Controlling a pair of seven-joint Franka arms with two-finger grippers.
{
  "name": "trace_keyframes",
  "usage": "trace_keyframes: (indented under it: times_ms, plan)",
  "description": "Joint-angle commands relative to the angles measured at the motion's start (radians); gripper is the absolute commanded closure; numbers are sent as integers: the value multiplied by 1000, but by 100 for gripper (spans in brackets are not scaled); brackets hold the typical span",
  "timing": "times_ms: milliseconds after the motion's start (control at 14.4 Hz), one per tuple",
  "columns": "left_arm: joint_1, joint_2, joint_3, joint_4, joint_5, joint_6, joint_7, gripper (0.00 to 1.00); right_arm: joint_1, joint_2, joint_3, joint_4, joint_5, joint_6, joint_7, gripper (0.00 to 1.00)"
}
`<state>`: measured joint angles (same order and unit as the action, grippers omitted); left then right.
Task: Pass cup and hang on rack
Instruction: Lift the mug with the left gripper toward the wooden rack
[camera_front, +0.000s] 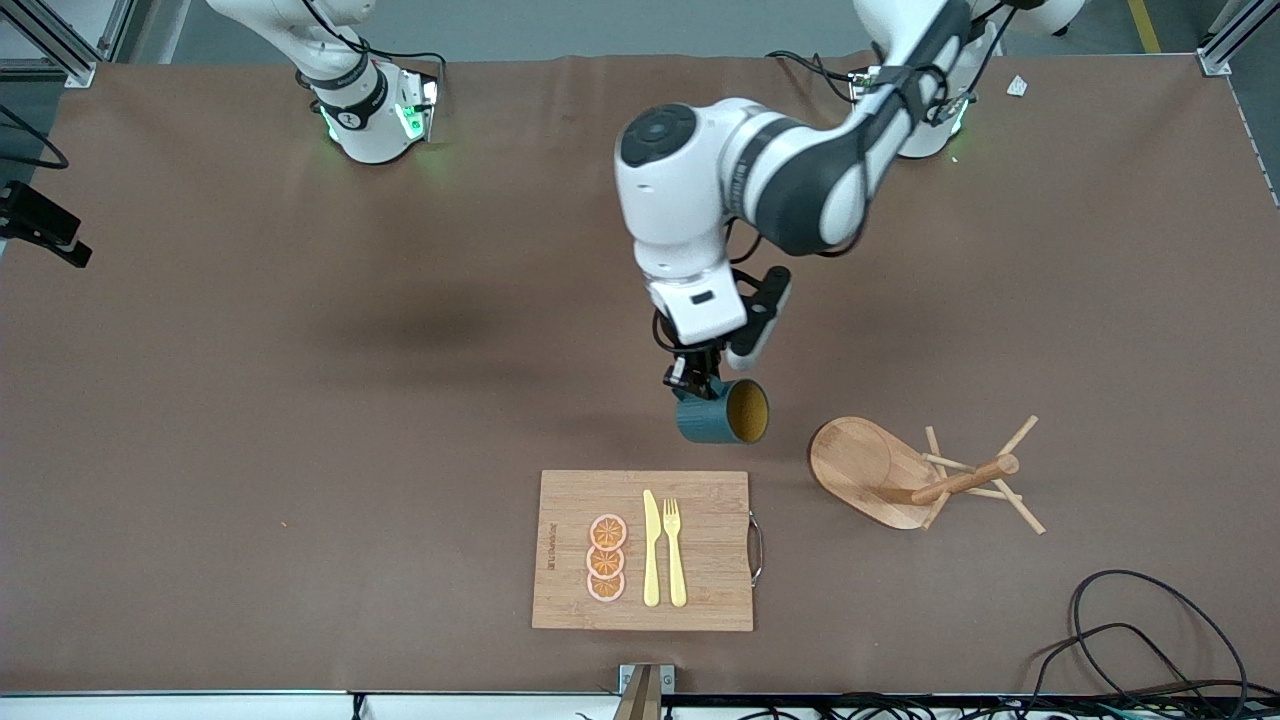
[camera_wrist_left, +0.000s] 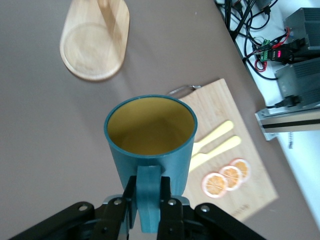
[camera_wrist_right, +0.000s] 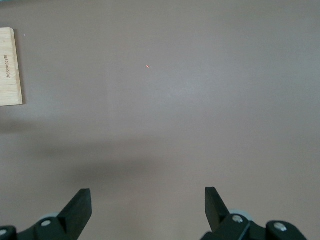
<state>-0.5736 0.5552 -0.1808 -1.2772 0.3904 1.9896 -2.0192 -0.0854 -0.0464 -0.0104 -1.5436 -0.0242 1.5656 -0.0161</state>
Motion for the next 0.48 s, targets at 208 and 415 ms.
trace_keyframes:
  times_ms: [208, 415]
  plan:
    - [125, -33, -13, 32, -241, 72, 17, 100, -11, -9, 7, -12, -5, 10, -13, 0]
    - [205, -73, -11, 30, -426, 72, 92, 100, -11, -9, 7, -12, -5, 10, -13, 0]
